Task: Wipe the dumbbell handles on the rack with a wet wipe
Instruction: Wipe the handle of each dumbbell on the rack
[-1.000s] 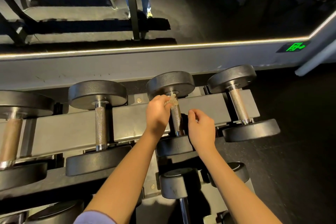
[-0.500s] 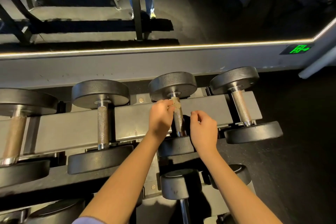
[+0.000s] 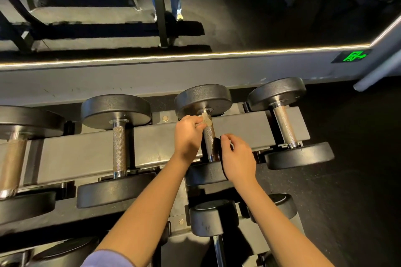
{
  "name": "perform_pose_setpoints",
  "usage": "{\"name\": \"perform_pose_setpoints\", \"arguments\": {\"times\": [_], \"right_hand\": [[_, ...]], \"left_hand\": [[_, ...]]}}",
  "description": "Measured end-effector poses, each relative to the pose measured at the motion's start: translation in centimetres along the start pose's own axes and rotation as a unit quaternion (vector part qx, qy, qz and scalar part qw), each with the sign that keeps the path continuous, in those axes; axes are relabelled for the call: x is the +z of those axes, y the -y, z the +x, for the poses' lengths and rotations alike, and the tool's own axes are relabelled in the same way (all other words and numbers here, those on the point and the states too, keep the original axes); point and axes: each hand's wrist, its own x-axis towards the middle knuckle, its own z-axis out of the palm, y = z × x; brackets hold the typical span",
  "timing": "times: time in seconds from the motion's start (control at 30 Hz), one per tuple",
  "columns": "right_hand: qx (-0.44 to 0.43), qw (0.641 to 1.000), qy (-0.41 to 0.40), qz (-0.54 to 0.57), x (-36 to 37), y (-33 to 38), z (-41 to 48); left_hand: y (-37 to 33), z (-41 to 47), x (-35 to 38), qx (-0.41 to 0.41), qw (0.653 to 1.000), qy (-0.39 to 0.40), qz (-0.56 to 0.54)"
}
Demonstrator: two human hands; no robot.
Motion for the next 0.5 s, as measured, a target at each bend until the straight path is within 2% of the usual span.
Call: {"name": "perform_pose_setpoints", "arguments": {"times": [0.07,0.23,0.4,0.5], "right_hand": [[0.006,1.000,-0.002,0.008,-0.1,0.1,0.0],[0.038,0.998,-0.022,0.041,0.0,0.2,-0.2],[0.061,0.996,-0.046,0.044,0.4,-0.1,-0.3],[0.077,0.995,-0.051,0.033,0.7,-0.2,-0.1]], "left_hand": [[0.8,-0.7,0.1,0.008,0.999,0.041,0.023],[1.6,-0.9,-0.3,-0.054,0.995,0.087,-0.017],[0.6,-0.9,-0.7,-0.063,0.993,0.063,-0.080],[0.8,-2.1,-0.9,-0.065,0.987,0.124,-0.083]]}}
